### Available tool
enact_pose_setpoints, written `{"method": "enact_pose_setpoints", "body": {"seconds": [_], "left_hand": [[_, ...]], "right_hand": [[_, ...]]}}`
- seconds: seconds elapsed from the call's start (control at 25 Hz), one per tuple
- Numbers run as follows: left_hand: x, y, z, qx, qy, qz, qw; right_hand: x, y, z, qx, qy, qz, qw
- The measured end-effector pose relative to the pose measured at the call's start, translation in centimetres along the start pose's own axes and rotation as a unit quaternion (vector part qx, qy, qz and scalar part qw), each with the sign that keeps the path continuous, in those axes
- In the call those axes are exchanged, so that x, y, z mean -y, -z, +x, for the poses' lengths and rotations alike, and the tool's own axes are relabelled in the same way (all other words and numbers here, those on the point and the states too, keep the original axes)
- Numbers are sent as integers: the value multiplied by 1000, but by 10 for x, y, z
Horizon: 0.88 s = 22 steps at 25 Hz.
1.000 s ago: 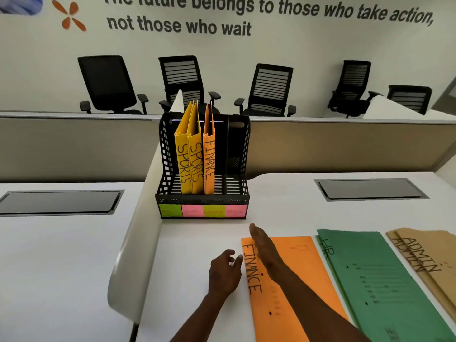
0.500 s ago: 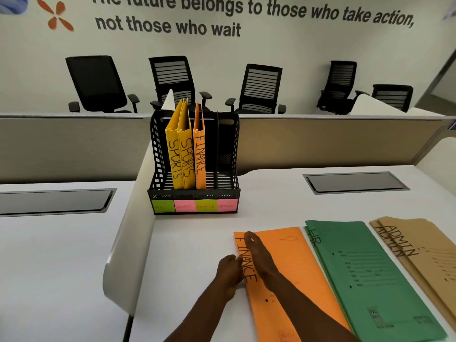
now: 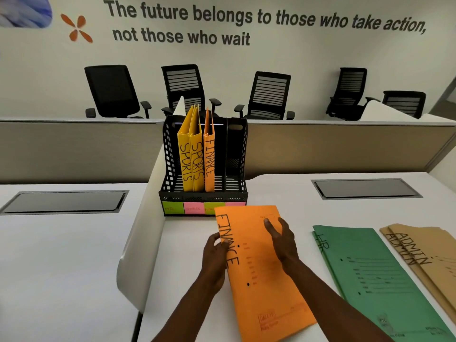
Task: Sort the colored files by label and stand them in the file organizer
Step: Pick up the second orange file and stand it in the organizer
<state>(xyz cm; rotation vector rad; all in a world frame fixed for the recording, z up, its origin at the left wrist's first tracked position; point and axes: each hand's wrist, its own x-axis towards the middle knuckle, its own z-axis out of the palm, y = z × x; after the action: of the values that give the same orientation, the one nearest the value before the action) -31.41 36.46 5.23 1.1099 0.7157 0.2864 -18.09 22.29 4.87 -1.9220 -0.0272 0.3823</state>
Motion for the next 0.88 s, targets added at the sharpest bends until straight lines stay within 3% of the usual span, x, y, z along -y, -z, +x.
{"method": "enact_pose_setpoints", "body": {"seconds": [0.08,0.2,0.28,0.48,0.68,0.88], "left_hand": [[-20,5,-3,2,-26,-41,999],[-42,5,-9,-5,-63,-61,996],[-49,2,-15,-22,-88,-39,995],[-55,-4,-30,18,-129,89,988],[-83,-10,-33,69,-174,52,981],[-112,-26,-42,56,-313,65,946]], "right_hand": [[0,1,5,-4,-27,-3,1000],[5,-5,8,53,-41,0,998],[9,-12,6,91,-37,6,995],[11,-25,4,161,-24,16,987],[43,-28,5,195,-2,60,979],[95,-40,1,245,49,112,962]]}}
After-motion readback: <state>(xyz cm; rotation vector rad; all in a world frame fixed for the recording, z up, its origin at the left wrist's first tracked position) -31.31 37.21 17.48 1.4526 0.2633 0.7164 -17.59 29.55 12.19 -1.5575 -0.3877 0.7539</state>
